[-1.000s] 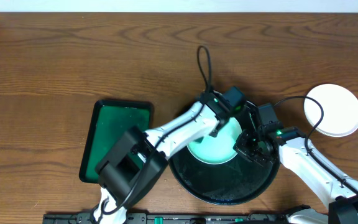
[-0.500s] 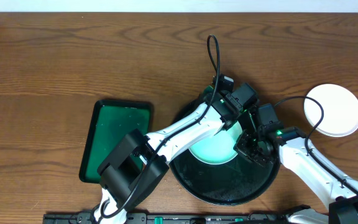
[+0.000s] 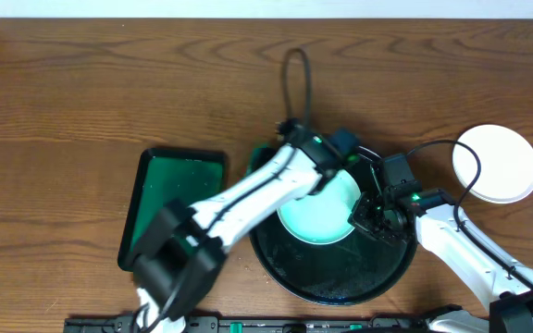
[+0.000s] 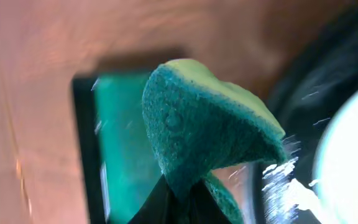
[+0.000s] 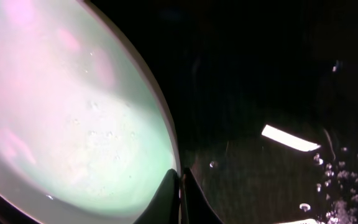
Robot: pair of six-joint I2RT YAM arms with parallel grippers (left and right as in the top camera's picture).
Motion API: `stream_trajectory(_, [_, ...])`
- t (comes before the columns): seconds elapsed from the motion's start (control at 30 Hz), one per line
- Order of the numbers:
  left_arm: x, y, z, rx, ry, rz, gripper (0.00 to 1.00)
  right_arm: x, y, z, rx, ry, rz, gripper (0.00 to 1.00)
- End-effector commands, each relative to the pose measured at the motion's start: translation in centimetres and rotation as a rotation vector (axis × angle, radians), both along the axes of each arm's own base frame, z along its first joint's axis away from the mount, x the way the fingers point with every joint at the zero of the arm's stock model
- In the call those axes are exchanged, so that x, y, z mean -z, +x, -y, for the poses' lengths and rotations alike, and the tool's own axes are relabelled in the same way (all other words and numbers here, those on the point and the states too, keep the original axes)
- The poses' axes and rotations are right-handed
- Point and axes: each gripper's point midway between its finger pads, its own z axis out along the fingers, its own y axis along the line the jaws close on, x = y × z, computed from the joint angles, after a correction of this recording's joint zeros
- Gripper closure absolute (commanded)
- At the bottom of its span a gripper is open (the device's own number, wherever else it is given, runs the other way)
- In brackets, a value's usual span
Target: Clean dirty plates on tray and stack at the side
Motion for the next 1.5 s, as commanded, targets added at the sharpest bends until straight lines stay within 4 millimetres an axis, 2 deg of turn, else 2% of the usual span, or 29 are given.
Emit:
stream_trajectory(0.0, [-2.8, -0.3, -2.8, -0.167, -0.094, 0.029, 0.93, 0.5, 0.7, 1.5, 0.002, -0.086, 0.039, 0.99])
stream_trajectory(0.13, [-4.1, -0.7, -6.7, -0.266, -0.074, 0.004, 0.93, 0.6, 1.3, 1.7, 0.006, -0.102, 0.06, 0.99])
stream_trajectory(0.17, [-4.3, -0.7, -7.6, -0.293, -0.072, -0.005, 0.93, 0.6, 1.4, 1.7, -0.004, -0.102, 0.065, 0.95])
stream_trajectory(0.27, [-4.2, -0.8, -10.2, -0.387, -0.082, -0.045, 0.93, 1.2, 1.7, 1.5, -0.024, -0.104, 0.067, 0.5])
stream_trajectory(0.37, [-4.0, -0.5, -12.3, -0.463, -0.095, -0.058, 0.93, 1.9, 1.8, 1.3, -0.029, -0.101, 0.054, 0.38])
stream_trajectory(0.5, [-3.8, 0.1, -14.4, -0.525, -0.118, -0.058, 0.93, 2.9, 2.4, 0.6, -0.037, -0.074, 0.054, 0.42])
stream_trajectory(0.57, [-3.4, 0.3, -14.4, -0.532, -0.169, -0.081, 0.93, 3.3, 2.9, -0.1, -0.05, -0.043, 0.063, 0.41])
stream_trajectory(0.67, [-2.7, 0.5, -14.1, -0.538, -0.25, -0.121, 0.93, 3.9, 3.6, -0.8, -0.055, -0.011, 0.075, 0.46])
stream_trajectory(0.73, [-2.5, 0.5, -14.0, -0.541, -0.274, -0.134, 0.93, 4.1, 4.0, -1.2, -0.058, 0.011, 0.087, 0.5])
stream_trajectory(0.87, [-2.5, 0.5, -14.0, -0.539, -0.279, -0.138, 0.93, 3.8, 4.5, -1.7, -0.073, 0.033, 0.11, 0.51])
stream_trajectory(1.0, [-2.5, 0.5, -14.0, -0.54, -0.279, -0.138, 0.93, 3.9, 3.8, -1.4, -0.071, 0.022, 0.081, 0.56])
stream_trajectory(1.1, [-2.4, 0.6, -14.0, -0.539, -0.281, -0.134, 0.93, 3.9, 2.9, -0.2, -0.06, -0.038, 0.044, 0.58])
stream_trajectory(1.2, [-2.4, 0.7, -13.9, -0.538, -0.285, -0.13, 0.93, 3.1, 2.6, 0.7, -0.105, -0.098, 0.039, 0.57])
stream_trajectory(1.33, [-2.4, 0.8, -13.8, -0.538, -0.289, -0.128, 0.93, 0.9, 2.6, 1.4, -0.157, -0.146, 0.045, 0.55])
stream_trajectory(1.47, [-2.4, 0.9, -13.7, -0.535, -0.298, -0.129, 0.93, -1.2, 2.6, 1.2, -0.201, -0.147, 0.065, 0.55])
